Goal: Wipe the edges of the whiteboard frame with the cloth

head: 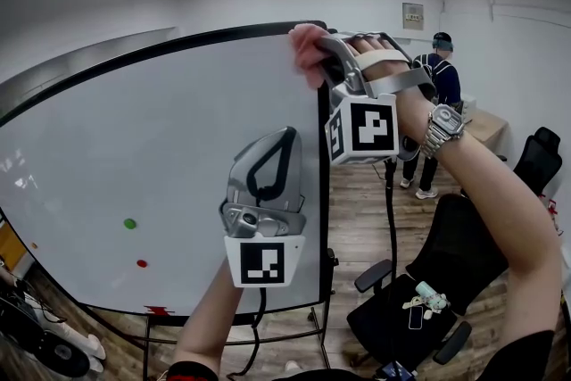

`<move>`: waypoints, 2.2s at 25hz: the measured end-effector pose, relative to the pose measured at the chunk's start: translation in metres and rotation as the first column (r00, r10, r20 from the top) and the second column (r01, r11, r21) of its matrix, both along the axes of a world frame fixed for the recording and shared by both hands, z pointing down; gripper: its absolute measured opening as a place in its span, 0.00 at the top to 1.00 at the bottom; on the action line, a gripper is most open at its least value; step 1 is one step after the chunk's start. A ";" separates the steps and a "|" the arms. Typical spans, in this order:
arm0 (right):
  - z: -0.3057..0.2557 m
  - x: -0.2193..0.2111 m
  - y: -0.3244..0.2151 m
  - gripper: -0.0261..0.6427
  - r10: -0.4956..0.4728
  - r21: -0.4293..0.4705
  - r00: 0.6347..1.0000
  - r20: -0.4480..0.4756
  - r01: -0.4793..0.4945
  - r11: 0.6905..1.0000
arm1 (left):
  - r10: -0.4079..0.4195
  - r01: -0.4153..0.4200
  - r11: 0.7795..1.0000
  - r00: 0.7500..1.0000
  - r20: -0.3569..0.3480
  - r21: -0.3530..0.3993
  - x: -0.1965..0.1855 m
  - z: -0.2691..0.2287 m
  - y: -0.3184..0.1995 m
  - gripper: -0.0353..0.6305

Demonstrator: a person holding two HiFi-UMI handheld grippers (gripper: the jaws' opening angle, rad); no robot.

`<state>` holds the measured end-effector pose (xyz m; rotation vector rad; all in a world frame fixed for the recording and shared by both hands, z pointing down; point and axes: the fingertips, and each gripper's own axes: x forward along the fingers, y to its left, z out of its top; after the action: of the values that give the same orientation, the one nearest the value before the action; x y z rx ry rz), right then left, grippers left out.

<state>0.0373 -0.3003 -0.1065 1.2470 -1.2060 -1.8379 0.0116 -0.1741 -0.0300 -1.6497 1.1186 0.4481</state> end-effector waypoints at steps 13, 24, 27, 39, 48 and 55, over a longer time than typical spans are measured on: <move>0.014 -0.002 0.002 0.89 -0.004 -0.005 1.000 -0.019 0.004 1.000 | -0.003 0.003 1.000 1.000 -0.006 -0.013 -0.001 0.008 0.004 0.95; 0.027 0.000 0.002 0.89 -0.010 -0.011 0.999 -0.035 0.010 1.000 | -0.018 0.017 0.999 1.000 -0.004 -0.033 0.000 0.016 0.000 0.95; 0.029 -0.002 0.002 0.89 -0.013 -0.011 0.999 -0.037 0.012 1.000 | -0.017 0.016 0.999 1.000 -0.010 -0.037 -0.002 0.018 -0.002 0.95; 0.043 -0.004 0.002 0.89 -0.004 -0.003 0.998 -0.067 0.003 1.000 | -0.016 0.015 0.999 1.000 -0.013 -0.052 -0.002 0.027 -0.005 0.95; 0.055 -0.003 0.002 0.89 -0.005 -0.015 0.997 -0.079 0.003 1.000 | -0.015 0.013 0.998 1.000 -0.017 -0.067 -0.002 0.036 -0.005 0.95; 0.065 -0.002 0.002 0.89 -0.005 -0.016 0.997 -0.078 0.004 1.000 | -0.005 0.003 0.997 0.999 -0.032 -0.074 -0.001 0.047 -0.005 0.95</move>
<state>0.0353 -0.2985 -0.0410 1.1539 -1.1792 -1.8598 0.0106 -0.1788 0.0171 -1.7090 1.1742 0.4363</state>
